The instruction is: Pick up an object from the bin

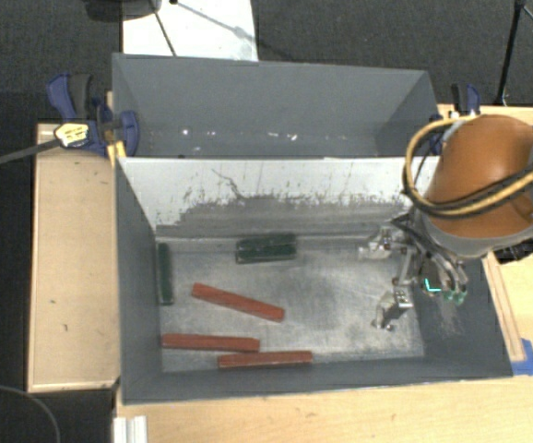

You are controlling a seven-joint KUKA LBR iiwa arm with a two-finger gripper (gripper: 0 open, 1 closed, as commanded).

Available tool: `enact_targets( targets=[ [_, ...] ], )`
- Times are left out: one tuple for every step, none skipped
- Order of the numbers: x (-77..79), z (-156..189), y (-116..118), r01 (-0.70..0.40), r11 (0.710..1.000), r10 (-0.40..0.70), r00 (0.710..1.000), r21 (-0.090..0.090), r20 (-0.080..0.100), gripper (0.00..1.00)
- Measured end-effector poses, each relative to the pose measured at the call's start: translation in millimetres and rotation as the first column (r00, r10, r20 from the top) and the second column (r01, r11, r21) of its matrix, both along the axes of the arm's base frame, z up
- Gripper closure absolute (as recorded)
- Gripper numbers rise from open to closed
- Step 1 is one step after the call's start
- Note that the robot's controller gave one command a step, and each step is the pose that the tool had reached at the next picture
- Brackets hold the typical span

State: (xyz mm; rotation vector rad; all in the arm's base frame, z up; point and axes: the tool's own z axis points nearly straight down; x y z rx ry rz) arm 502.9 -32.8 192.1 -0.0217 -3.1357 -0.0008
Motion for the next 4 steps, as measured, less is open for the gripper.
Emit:
enact_targets(
  targets=[
    [1.7,4.2,0.0,-0.001,1.0,0.001,1.0,-0.001,0.008,0.0],
    [-1.5,-37.4,33.3,-0.076,0.997,0.076,0.997,-0.002,0.015,0.0],
    [14.6,-49.2,93.5,-0.121,0.993,0.121,0.993,0.0,0.006,0.0],
    [-11.5,-118.1,115.6,-0.079,0.997,0.079,0.997,0.001,0.022,1.0]
  ],
)
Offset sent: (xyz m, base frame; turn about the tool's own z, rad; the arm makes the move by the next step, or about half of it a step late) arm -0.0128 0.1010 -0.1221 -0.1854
